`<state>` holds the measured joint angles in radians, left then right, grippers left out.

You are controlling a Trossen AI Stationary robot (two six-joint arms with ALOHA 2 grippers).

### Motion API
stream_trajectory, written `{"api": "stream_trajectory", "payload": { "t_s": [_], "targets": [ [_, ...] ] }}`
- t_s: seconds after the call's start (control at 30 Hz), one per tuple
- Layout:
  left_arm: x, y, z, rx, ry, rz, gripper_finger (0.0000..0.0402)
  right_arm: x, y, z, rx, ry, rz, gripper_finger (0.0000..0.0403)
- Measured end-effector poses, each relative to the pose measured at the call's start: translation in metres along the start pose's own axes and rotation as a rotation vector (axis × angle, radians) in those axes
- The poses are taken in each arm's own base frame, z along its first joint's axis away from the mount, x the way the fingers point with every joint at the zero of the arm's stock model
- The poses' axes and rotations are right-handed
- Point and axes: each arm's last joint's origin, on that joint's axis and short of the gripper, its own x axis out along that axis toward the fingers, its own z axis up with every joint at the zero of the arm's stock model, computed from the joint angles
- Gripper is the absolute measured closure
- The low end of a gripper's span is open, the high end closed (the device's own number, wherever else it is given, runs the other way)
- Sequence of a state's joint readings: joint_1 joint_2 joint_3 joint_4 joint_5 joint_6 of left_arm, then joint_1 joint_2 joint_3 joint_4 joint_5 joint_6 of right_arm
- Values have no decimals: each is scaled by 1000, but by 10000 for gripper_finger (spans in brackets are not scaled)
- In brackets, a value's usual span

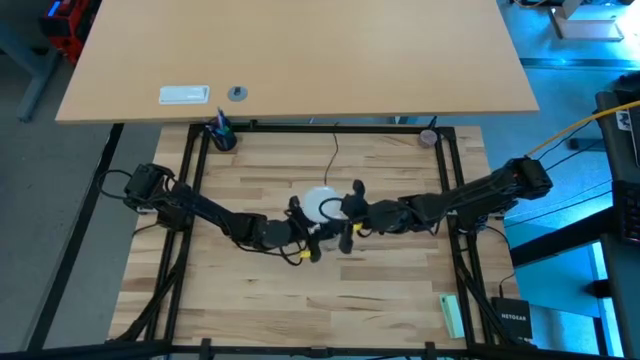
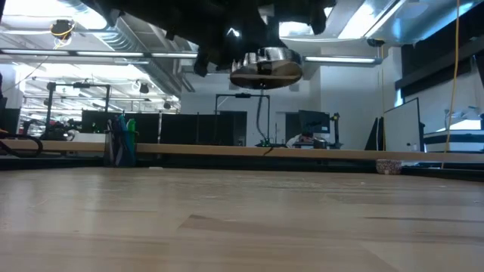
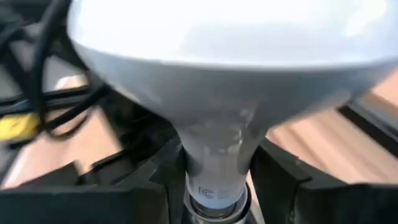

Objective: Screw lightbulb
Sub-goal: Remove the lightbulb from the lamp

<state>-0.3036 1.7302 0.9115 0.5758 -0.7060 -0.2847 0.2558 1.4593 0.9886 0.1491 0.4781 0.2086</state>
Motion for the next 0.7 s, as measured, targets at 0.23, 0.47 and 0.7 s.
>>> {"api": "stream_trajectory", "payload": {
  "t_s": [0.23,0.47,0.7],
  "targets": [
    [-5,-16,4,152,-1,-419,239,-16,3,13,-88,25,475,261],
    [-10,-25,16,130,-77,-789,239,-12,13,20,-95,-65,1036,261],
    [-8,-22,10,141,-31,-726,239,-6,8,15,20,6,770,252]
  ]
}}
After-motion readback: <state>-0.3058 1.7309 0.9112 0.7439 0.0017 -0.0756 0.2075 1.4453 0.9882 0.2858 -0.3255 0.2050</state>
